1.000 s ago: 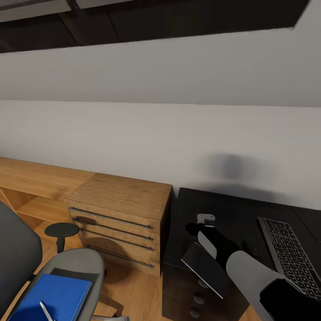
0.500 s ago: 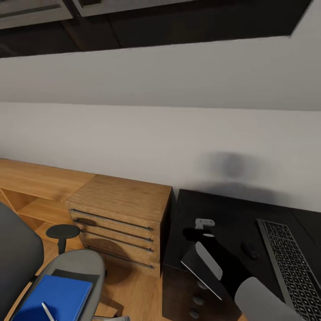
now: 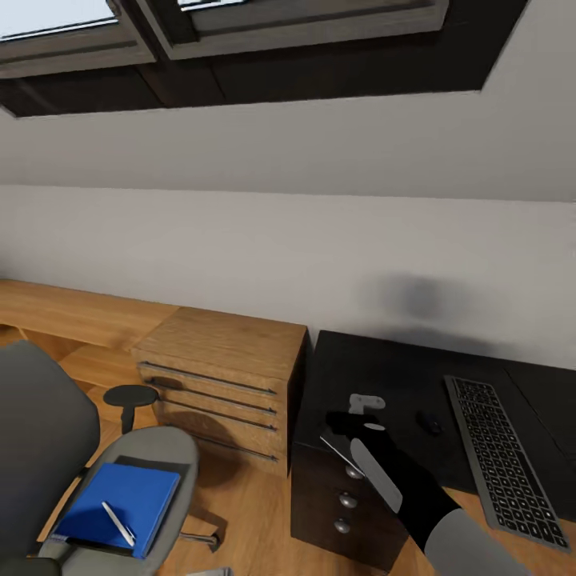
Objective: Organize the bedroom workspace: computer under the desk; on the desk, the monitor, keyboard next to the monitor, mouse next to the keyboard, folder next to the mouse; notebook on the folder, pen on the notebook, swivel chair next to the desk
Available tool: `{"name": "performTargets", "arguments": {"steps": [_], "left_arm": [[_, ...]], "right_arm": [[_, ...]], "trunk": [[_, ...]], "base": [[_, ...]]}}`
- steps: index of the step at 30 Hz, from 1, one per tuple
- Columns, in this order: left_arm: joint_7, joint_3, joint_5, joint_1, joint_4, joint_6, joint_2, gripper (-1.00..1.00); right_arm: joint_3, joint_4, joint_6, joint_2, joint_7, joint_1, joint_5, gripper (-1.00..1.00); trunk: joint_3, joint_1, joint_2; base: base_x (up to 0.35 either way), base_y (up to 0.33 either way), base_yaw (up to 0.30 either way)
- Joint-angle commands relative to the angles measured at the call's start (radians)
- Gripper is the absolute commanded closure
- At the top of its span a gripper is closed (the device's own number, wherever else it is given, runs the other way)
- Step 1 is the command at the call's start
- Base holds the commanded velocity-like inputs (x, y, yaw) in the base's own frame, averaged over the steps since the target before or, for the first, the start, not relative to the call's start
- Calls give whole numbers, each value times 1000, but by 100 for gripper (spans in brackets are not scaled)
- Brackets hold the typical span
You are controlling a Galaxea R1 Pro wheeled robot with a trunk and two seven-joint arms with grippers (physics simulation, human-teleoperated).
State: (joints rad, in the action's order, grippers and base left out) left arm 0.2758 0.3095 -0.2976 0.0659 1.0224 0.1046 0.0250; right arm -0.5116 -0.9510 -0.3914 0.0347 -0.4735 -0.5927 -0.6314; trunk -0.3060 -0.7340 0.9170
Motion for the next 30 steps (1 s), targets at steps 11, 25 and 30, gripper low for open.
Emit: {"name": "performTargets", "arguments": {"steps": [11,25,30], "left_arm": [[6,-4,-9,0,2,6,-2,-100],[6,-5,-9,0,2,6,-2,-100],[6,-5,-9,0,2,6,-2,-100]], "right_arm": [[-2,-3,14,-2,-8,2,-13,-100],[-5,1,17,-5,-8,2,-13,-100],[-5,2,17,-6,-8,2,-14,-100]], "trunk": [[33,43,-76],[77,96,-174],[77,96,-174]], "base": [[-332,0,0],[-75,0,-193],[-2,0,-223]]}}
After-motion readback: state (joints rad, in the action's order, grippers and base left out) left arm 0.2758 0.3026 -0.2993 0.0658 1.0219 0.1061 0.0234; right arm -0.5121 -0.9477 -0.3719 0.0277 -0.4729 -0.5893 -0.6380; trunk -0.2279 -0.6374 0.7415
